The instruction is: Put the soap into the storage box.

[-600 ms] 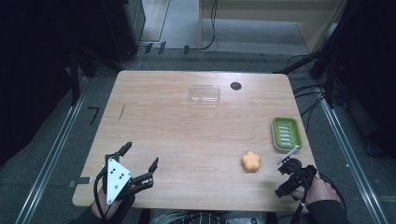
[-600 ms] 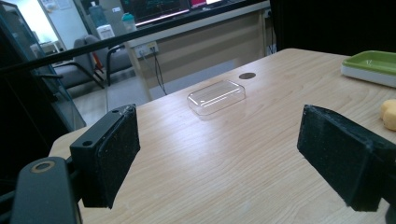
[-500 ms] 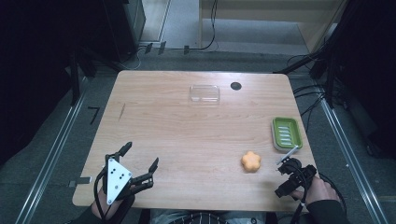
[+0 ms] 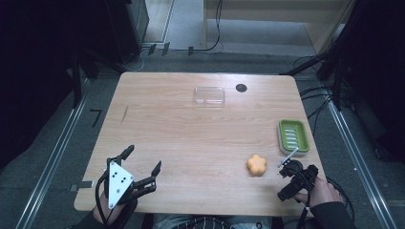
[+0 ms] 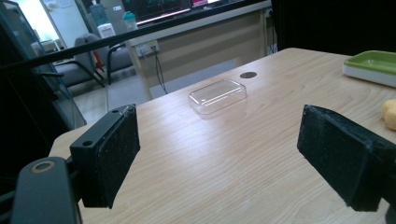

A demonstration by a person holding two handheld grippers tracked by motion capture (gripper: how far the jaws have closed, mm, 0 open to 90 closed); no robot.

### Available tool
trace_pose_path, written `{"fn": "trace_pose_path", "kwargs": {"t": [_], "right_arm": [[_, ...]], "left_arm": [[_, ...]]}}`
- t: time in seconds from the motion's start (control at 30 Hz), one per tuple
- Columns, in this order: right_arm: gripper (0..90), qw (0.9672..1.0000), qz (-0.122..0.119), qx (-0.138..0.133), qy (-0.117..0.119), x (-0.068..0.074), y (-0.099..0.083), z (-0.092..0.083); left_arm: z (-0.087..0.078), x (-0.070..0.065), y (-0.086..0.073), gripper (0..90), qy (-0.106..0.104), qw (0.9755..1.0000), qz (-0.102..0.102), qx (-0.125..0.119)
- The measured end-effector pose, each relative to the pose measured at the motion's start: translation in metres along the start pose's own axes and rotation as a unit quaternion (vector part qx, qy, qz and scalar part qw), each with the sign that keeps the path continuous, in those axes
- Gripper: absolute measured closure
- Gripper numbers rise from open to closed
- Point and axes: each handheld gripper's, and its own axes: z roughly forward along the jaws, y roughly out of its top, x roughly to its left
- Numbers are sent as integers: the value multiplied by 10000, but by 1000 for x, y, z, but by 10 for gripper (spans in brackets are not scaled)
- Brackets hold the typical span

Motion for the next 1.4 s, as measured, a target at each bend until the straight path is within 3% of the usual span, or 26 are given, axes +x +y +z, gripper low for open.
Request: {"fn": "trace_pose_path", "kwargs": {"t": [0.63,1.4], "right_arm": [[0,9980,-530,-349,-1,11,30,-8],[0,9905,-1296,-426,173,17,60,-3]], "left_arm": [[-1,1,-1,135,39,10000,-38,22],[-2,1,-1,135,48,10000,-30,30]]}}
